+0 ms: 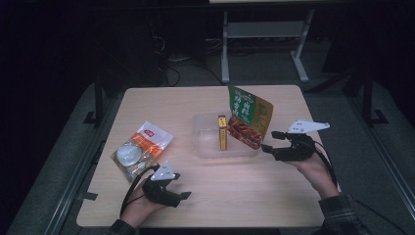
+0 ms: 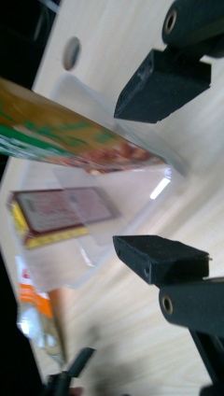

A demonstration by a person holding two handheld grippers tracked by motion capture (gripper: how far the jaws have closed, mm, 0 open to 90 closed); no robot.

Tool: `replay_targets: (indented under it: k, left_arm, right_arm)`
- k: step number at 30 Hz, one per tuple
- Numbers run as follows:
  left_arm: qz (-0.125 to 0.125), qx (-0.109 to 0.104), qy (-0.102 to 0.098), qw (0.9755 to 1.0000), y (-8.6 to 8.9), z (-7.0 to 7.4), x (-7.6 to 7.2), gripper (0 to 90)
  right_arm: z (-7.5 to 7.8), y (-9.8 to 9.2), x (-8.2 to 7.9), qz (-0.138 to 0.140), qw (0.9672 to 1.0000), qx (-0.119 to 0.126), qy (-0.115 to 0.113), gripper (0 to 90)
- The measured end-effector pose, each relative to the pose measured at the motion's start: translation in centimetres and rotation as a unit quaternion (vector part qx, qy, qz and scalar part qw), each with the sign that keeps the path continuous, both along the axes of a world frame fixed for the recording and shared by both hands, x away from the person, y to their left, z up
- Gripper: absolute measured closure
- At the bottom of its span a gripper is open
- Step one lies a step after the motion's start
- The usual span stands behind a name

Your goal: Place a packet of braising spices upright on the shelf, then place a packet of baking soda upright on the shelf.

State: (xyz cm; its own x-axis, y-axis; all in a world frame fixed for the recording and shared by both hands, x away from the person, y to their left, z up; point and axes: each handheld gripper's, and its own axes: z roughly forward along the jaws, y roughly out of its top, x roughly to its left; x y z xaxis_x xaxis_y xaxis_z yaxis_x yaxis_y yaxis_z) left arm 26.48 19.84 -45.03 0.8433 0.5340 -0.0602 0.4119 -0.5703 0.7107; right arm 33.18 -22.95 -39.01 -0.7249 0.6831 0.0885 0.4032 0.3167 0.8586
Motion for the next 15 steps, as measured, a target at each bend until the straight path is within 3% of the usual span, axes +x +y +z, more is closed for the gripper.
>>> replay_targets:
  k: [13, 15]
  left_arm:
    - [0.015, 0.012, 0.006, 0.9998, 1.0, 1.0, 0.6, 22.9]
    - [0.023, 0.013, -0.004, 0.9996, 1.6, 1.6, 1.2, 23.0]
  right_arm:
    - [-3.1, 1.5, -3.5, 0.035, 0.9982, -0.027, 0.042, 27.6]
    - [-3.7, 1.7, -3.8, 0.045, 0.9973, -0.025, 0.052, 27.5]
